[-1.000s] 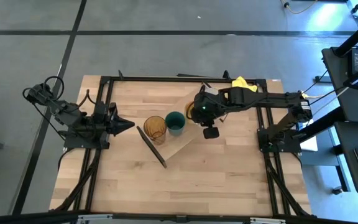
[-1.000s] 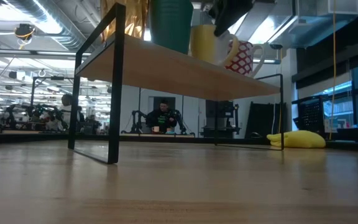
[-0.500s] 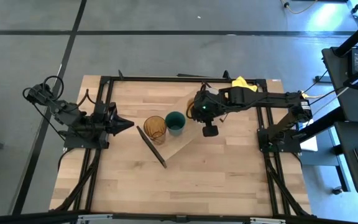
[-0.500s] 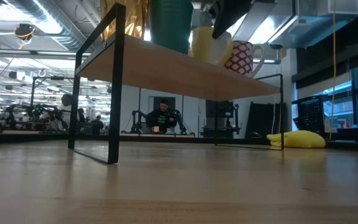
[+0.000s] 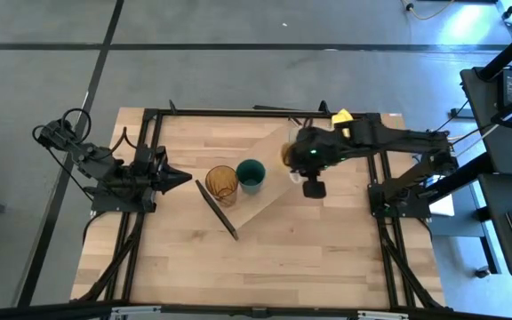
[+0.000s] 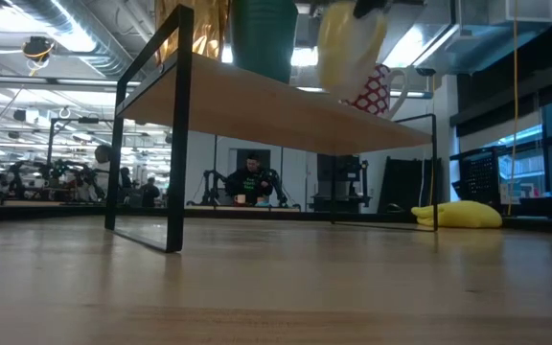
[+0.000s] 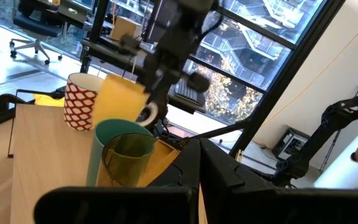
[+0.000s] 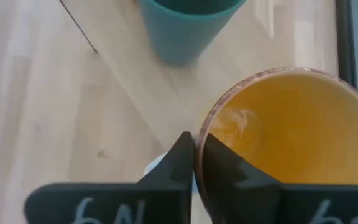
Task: Stack small to large cups/mugs on shelf
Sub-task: Remove the yellow mug from the shelf
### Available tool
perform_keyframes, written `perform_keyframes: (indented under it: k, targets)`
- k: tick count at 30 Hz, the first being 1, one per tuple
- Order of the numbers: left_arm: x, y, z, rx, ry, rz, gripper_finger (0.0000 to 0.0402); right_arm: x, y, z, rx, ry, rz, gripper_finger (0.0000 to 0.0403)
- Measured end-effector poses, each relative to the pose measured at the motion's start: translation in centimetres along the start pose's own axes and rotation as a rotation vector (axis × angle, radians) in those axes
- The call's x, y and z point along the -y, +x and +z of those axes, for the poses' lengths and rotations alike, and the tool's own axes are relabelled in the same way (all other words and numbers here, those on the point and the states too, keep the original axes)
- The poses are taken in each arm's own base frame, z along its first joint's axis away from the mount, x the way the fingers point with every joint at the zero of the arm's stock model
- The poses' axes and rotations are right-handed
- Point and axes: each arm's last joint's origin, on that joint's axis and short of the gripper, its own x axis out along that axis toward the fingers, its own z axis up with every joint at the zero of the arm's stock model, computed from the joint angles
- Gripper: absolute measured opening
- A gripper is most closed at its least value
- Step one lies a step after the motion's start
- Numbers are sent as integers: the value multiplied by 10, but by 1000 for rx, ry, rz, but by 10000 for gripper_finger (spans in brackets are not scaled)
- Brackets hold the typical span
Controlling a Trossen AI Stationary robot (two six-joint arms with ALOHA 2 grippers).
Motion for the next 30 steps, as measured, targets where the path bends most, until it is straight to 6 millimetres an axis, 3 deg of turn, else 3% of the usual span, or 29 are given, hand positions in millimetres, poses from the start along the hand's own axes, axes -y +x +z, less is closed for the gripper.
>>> perform_keyframes:
  k: [6, 11, 15, 18, 21, 26, 30]
  targets:
    - [-1, -1, -1, -9, 20, 5, 0, -24, -42, -3, -27, 80, 96, 23]
    - [-3, -3, -1, -21, 43, 10, 0, -53, -49, -14, -164, 165, 201, 22]
    - [-4, -4, -1, -19, 54, 11, 0, -67, -50, -18, -201, 209, 154, 29]
    - [-4, -4, 0, -17, 64, 9, 0, -72, -42, -23, -228, 284, 123, 26]
    - [-4, -4, 0, -18, 67, 9, 0, -82, -22, -33, -298, 337, 120, 22]
    - [-4, -5, -1, -36, 69, -20, 0, -102, 12, -45, -241, 397, 177, 27]
    - [-3, -6, -1, -45, 68, -43, 0, -106, 33, -60, -213, 469, 167, 28]
